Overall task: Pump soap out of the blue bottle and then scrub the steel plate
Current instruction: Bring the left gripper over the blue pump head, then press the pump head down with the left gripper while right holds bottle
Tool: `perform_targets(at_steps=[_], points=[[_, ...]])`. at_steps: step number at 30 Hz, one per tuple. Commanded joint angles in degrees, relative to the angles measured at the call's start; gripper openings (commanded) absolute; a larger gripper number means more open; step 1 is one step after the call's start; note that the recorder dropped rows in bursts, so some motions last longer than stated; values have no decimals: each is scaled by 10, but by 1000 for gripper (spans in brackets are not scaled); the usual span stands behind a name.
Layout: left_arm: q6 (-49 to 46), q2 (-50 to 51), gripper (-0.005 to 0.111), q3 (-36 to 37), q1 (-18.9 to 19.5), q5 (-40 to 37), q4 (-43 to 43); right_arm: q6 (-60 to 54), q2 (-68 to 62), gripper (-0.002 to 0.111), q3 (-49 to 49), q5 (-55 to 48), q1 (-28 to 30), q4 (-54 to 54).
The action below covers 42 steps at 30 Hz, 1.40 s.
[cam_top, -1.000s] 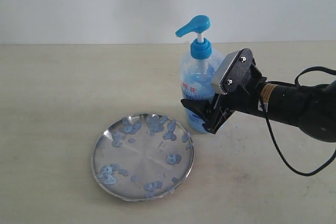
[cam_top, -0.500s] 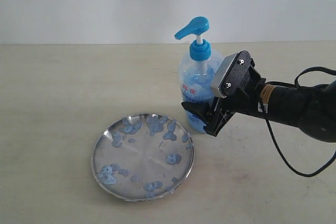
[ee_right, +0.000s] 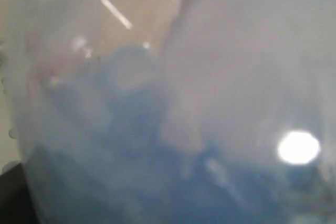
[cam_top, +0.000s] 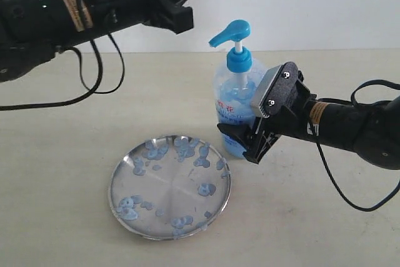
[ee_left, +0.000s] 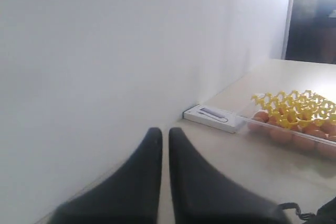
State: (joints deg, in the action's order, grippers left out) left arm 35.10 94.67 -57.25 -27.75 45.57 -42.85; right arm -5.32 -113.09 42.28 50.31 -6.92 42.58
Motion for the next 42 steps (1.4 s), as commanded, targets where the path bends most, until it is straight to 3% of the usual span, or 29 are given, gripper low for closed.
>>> perform_targets(at_steps=[1,6,16,21,25,42], points=[[128,56,4,-82,-3,13,-128,-23,-16,1,-9,-108,1,27],[220,84,4,-101,-3,-2,-243,-23,-16,1,-9,-115,1,27],[186,84,4,-107,-3,-10,-243,-23,-16,1,-9,-120,1,27],[172,84,4,-111,-3,55,-212,-23,-16,1,-9,-120,1,27],[176,84,4,-121,-3,45,-220,-23,-16,1,-9,-121,1,27],[287,86,4,-121,-3,-22,-384,-23,-16,1,-9,-121,1,27]])
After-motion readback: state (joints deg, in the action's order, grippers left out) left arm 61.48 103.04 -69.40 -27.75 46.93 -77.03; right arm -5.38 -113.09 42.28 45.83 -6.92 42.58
